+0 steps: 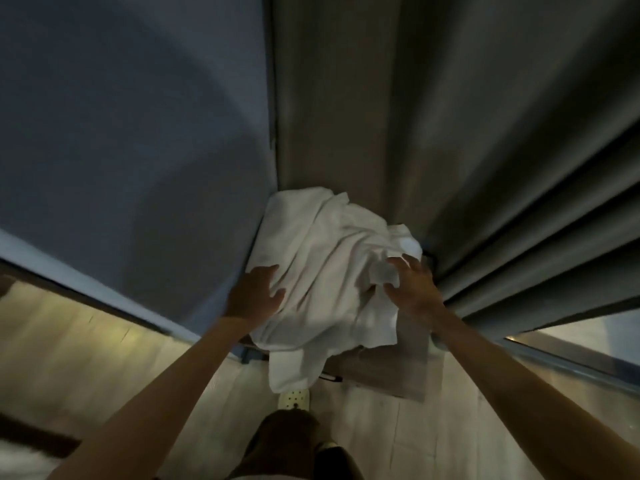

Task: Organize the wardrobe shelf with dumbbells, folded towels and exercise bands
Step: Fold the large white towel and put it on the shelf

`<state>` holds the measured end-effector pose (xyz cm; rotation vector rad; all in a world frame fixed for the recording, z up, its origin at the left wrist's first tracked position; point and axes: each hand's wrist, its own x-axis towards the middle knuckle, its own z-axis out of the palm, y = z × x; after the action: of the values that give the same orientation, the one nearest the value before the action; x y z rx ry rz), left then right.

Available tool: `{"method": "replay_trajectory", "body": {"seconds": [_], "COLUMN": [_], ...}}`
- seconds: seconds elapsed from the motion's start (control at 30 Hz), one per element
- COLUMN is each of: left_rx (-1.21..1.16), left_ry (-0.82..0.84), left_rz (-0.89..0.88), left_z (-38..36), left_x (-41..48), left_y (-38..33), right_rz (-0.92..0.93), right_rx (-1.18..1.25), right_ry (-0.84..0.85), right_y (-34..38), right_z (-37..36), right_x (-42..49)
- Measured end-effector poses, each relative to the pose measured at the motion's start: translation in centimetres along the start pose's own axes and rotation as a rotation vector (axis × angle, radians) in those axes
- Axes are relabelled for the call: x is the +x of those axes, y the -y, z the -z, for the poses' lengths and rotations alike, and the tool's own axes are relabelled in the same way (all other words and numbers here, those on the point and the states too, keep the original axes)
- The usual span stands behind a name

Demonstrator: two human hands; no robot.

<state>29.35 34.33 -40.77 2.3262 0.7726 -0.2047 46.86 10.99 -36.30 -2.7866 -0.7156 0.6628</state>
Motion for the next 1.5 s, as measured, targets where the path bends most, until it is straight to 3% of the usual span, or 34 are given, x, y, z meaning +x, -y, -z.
{"method": "replay_trajectory", "body": {"seconds": [0.2,0.3,0.37,0.6,0.87,1.07,1.13,1.23,1.37,1.5], "left_rx": [0.057,0.131,0.193,0.082,-0.158,-0.229,-0.263,-0.268,-0.203,-0.284], "left_ry": [0.125,0.319,0.324,0.006,-0.593,-0.865,-0.99,-1.089,-0.989,-0.877], "left_rz": [0.117,0.164,0.154,0.148,-0.019,-0.147,-0.221,-0.332,-0.327,-0.192], "left_z": [-4.8,-7.3,-9.3,-9.0,-0.6,5.1,6.7,8.1,7.0,3.8], "left_x": [5.7,7.9,8.2,6.9,1.9,-3.4,-5.6,-8.6,-10.7,-11.8], "left_y": [1.8,1.7,1.8,1.0,-7.9,-15.9,-17.7,-19.1,-18.4,-16.4], "right_rz": [-0.095,-0.076,-0.045,-0.013,0.417,0.647,0.692,0.694,0.734,0.688], "right_rx": [0.262,0.172,0.147,0.308,0.362,0.638,0.63,0.575,0.52,0.378], "right_ry": [0.124,0.181,0.165,0.052,-0.292,-0.574,-0.609,-0.552,-0.381,0.022], "right_y": [-1.6,-2.5,-3.2,-4.5,-2.0,-1.0,-1.3,-2.0,-2.8,-4.9], "right_z": [-3.0,-4.4,-5.2,-3.5,5.3,14.3,16.1,16.7,14.2,9.6], "right_x": [5.5,7.1,7.8,7.7,3.4,-1.3,-2.2,-2.7,-3.0,-2.1]}}
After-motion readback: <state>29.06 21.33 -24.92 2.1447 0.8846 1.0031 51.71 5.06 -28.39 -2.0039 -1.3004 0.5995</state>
